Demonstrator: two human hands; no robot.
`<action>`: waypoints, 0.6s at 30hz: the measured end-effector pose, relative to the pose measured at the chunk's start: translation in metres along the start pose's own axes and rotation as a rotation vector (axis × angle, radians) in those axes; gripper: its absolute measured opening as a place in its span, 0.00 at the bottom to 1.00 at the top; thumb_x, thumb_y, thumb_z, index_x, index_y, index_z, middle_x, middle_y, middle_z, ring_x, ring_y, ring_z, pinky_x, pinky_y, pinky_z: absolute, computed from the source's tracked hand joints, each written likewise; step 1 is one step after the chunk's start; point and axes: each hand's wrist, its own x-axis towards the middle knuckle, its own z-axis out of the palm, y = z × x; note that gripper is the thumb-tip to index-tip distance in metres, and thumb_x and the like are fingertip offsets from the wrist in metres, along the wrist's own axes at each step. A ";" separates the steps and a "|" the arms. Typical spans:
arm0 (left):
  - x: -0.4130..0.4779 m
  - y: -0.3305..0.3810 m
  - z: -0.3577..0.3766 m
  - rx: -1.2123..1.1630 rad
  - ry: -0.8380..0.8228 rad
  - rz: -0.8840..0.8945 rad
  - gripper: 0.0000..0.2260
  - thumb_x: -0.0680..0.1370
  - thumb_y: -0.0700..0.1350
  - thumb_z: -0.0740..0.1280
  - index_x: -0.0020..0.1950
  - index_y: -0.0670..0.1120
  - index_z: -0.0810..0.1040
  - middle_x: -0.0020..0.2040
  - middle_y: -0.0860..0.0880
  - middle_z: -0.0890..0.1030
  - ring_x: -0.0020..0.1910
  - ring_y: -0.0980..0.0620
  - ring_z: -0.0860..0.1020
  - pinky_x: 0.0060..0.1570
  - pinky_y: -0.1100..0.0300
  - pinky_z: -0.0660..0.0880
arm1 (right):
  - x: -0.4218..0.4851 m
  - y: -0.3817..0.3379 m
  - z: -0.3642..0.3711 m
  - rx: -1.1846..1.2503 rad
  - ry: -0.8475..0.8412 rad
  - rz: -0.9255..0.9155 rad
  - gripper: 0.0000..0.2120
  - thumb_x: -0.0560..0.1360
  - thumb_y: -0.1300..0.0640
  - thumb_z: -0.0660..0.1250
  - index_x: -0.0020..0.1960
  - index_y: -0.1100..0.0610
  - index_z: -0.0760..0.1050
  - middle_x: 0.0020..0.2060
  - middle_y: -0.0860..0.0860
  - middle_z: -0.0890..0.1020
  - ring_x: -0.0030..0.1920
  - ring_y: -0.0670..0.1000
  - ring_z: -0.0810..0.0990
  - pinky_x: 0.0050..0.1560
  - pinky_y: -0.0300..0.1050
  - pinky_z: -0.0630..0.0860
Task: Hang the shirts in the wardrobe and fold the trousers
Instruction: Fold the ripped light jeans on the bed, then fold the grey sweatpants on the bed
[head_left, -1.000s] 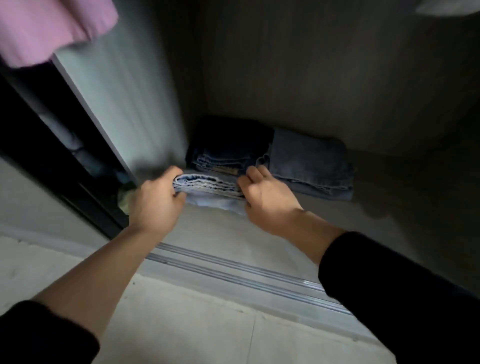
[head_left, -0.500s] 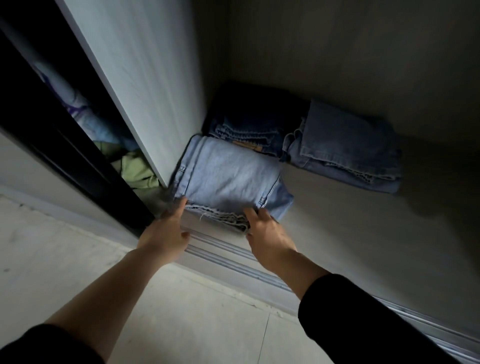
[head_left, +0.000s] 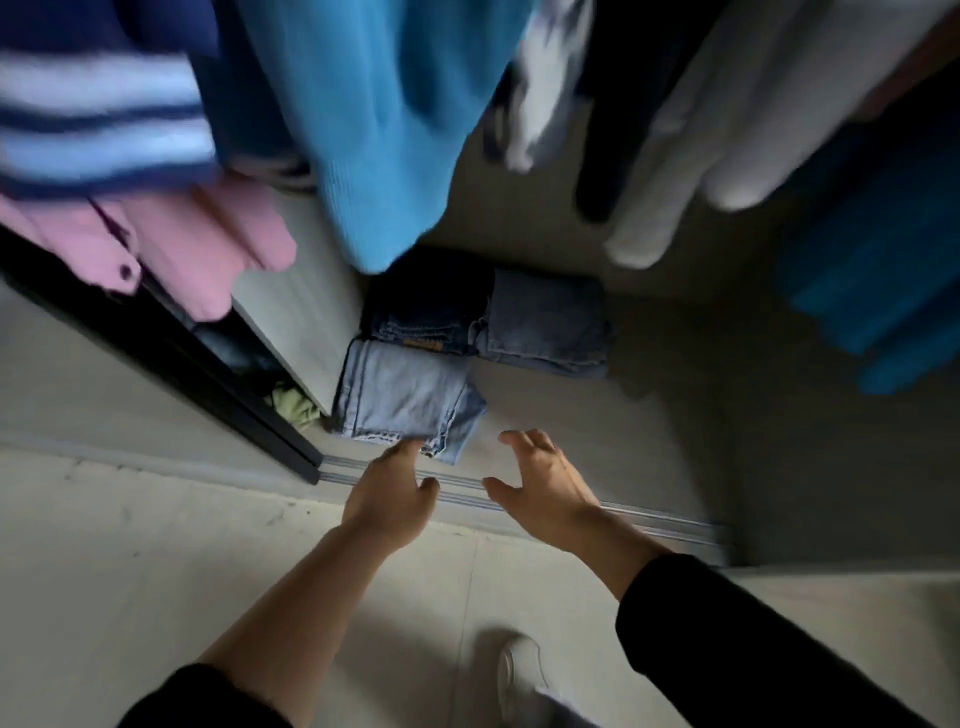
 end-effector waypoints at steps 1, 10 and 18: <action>-0.021 0.023 -0.017 0.011 -0.005 0.035 0.23 0.78 0.45 0.63 0.73 0.47 0.65 0.68 0.45 0.73 0.66 0.45 0.72 0.61 0.54 0.70 | -0.026 -0.009 -0.024 0.007 0.022 0.023 0.28 0.76 0.48 0.66 0.73 0.56 0.63 0.67 0.55 0.69 0.68 0.56 0.68 0.65 0.46 0.67; -0.202 0.225 -0.132 0.175 -0.097 0.315 0.19 0.78 0.47 0.61 0.69 0.50 0.69 0.63 0.44 0.77 0.62 0.43 0.74 0.55 0.55 0.71 | -0.283 -0.047 -0.210 0.044 0.250 0.286 0.26 0.76 0.50 0.66 0.71 0.56 0.65 0.62 0.55 0.70 0.66 0.57 0.68 0.63 0.48 0.69; -0.326 0.396 -0.084 0.286 -0.245 0.656 0.18 0.78 0.47 0.60 0.68 0.50 0.70 0.64 0.45 0.74 0.64 0.45 0.71 0.59 0.55 0.69 | -0.478 0.030 -0.288 0.133 0.444 0.544 0.30 0.77 0.48 0.66 0.75 0.55 0.61 0.67 0.56 0.68 0.69 0.58 0.67 0.66 0.47 0.66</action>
